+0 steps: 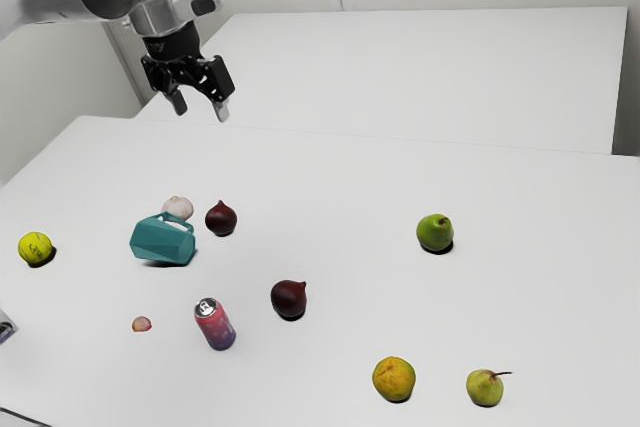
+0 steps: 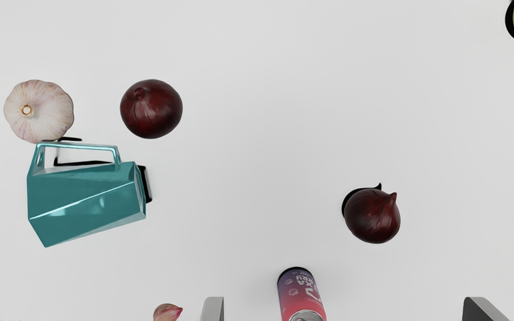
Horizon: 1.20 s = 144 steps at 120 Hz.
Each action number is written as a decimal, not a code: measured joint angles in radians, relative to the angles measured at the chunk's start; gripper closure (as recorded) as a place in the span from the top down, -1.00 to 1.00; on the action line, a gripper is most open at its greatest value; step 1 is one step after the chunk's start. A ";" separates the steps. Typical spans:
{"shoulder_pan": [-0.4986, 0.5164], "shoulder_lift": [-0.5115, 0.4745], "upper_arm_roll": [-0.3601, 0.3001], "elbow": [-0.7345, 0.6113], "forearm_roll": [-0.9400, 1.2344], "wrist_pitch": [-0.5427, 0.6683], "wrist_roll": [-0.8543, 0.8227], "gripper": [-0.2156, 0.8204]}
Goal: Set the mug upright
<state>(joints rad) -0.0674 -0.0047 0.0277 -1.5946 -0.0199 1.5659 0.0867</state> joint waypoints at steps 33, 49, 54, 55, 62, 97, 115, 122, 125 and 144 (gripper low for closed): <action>0.003 -0.026 0.001 -0.029 -0.001 0.001 -0.018 0.54; 0.036 -0.046 0.002 -0.048 -0.007 0.001 -0.012 0.54; 0.060 -0.048 0.002 -0.055 -0.011 0.001 -0.007 0.53; 0.066 -0.049 0.002 -0.056 -0.012 0.001 -0.006 0.53; 0.110 -0.050 0.002 -0.063 -0.020 0.000 0.003 0.53; 0.283 -0.024 0.009 -0.081 -0.092 0.000 0.087 0.53; 0.346 0.023 0.013 -0.078 -0.140 0.009 0.156 0.53; 0.370 0.041 0.013 -0.078 -0.156 0.019 0.185 0.53; 0.380 0.049 0.014 -0.079 -0.161 0.023 0.198 0.53; 0.438 0.101 0.011 -0.080 -0.196 0.050 0.280 0.52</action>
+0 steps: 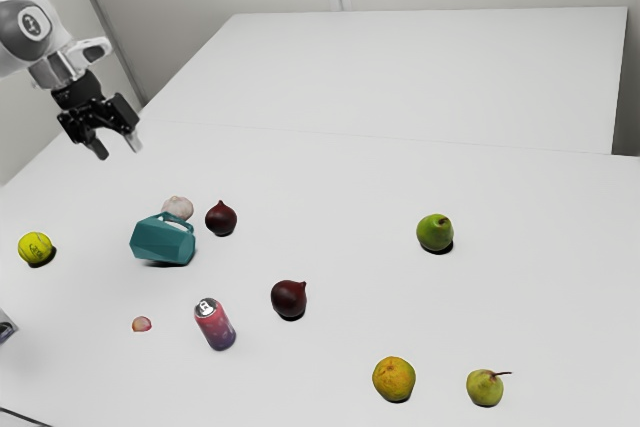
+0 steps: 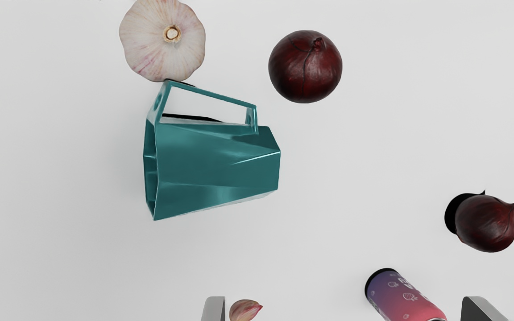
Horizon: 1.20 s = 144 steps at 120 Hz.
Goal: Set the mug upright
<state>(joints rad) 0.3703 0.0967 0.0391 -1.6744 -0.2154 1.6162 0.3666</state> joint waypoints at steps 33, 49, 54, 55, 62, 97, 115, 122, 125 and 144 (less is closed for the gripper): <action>0.076 0.064 0.000 -0.046 -0.060 0.052 0.133 0.52; 0.116 0.082 0.001 -0.098 -0.093 0.084 0.193 0.52; 0.120 0.089 0.001 -0.106 -0.101 0.092 0.210 0.52; 0.121 0.091 0.001 -0.107 -0.103 0.094 0.214 0.51; 0.127 0.102 0.000 -0.115 -0.111 0.108 0.236 0.52; 0.164 0.173 0.000 -0.118 -0.176 0.147 0.336 0.51; 0.175 0.202 0.000 -0.117 -0.214 0.154 0.379 0.50; 0.181 0.214 0.000 -0.117 -0.229 0.158 0.396 0.49; 0.183 0.221 -0.001 -0.117 -0.234 0.161 0.403 0.49; 0.187 0.251 -0.001 -0.120 -0.286 0.175 0.449 0.49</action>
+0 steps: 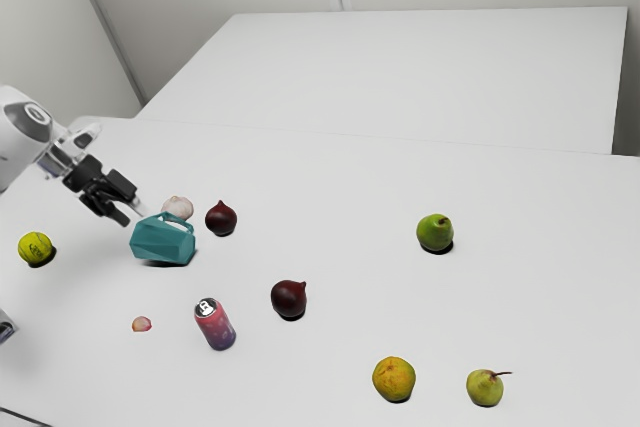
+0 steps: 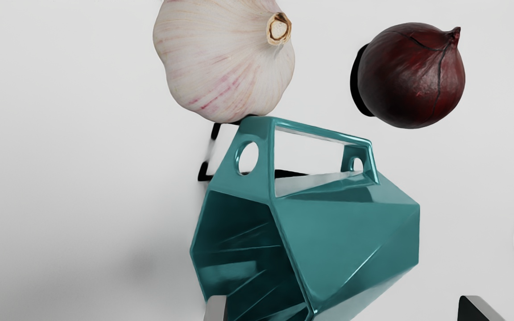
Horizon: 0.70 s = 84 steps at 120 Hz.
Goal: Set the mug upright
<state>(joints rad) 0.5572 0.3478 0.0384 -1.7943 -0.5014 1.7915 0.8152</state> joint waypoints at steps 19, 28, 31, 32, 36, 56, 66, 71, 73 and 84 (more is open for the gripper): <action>0.005 0.011 0.000 -0.024 -0.070 0.004 0.041 0.49; 0.008 0.011 0.000 -0.048 -0.105 0.003 0.056 0.49; 0.009 0.011 0.000 -0.053 -0.113 0.002 0.060 0.49; 0.009 0.011 0.000 -0.054 -0.116 0.002 0.062 0.49; 0.010 0.011 0.000 -0.059 -0.125 0.000 0.067 0.49; 0.010 0.011 0.000 -0.091 -0.181 -0.014 0.088 0.49; 0.010 0.013 0.000 -0.106 -0.213 -0.018 0.099 0.48; 0.010 0.015 0.000 -0.108 -0.224 -0.020 0.103 0.47; 0.010 0.015 0.000 -0.110 -0.229 -0.020 0.105 0.47; 0.010 0.014 -0.001 -0.120 -0.251 -0.023 0.114 0.30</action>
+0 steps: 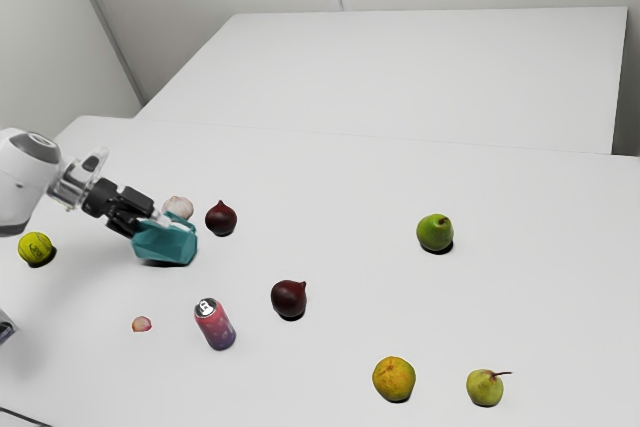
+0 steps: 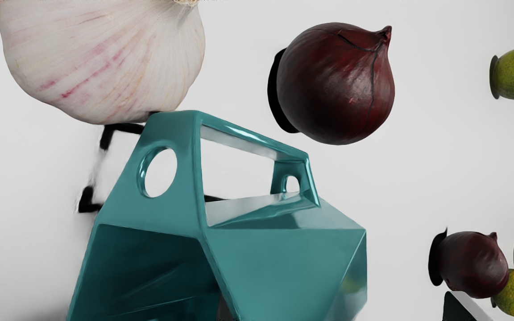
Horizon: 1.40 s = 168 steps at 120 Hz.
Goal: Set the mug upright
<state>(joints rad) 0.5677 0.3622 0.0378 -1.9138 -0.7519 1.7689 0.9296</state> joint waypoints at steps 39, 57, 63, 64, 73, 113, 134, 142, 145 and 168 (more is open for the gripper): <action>-0.001 -0.026 -0.009 0.001 -0.017 -0.003 0.024 -0.68; -0.007 -0.057 -0.012 -0.001 -0.015 -0.002 0.032 -0.83; -0.011 -0.074 -0.013 -0.002 -0.012 -0.001 0.034 -0.85; -0.011 -0.076 -0.013 -0.002 -0.012 -0.001 0.034 -0.86; -0.016 -0.105 -0.021 -0.007 -0.007 0.001 0.035 -0.88; -0.146 -0.288 -0.019 -0.059 0.156 0.024 -0.041 -0.93; -0.209 -0.360 -0.023 -0.099 0.244 0.039 -0.117 -0.93; -0.243 -0.372 -0.016 -0.111 0.288 0.055 -0.152 -0.93; -0.254 -0.377 -0.015 -0.118 0.302 0.064 -0.166 -0.93; -0.332 -0.427 -0.024 -0.176 0.405 0.134 -0.272 -0.93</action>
<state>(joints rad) 0.2360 -0.0649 0.0142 -2.0897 -0.3468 1.9029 0.6579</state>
